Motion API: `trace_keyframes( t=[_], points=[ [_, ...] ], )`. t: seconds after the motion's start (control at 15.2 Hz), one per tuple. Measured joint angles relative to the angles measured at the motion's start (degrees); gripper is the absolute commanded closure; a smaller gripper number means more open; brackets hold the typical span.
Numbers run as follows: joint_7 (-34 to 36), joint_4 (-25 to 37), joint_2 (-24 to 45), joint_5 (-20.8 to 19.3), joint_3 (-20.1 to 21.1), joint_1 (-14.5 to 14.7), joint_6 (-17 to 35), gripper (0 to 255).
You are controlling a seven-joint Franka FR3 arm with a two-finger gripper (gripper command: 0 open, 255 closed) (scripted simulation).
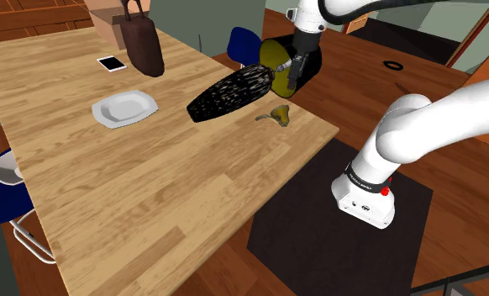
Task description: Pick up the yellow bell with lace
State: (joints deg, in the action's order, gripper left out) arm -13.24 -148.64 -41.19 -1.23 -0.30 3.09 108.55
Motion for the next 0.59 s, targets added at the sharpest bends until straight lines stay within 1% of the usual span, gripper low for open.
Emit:
trace_keyframes(
  t=[0.33,0.46,0.59],
  points=[
    [-2.18,-6.3,5.43,-4.41,1.24,-0.03,14.74,0],
    [-2.1,-7.37,8.9,-6.4,2.25,-0.19,20.5,0],
    [-1.85,-8.67,13.29,-9.19,3.09,-1.05,27.35,0]
  ],
)
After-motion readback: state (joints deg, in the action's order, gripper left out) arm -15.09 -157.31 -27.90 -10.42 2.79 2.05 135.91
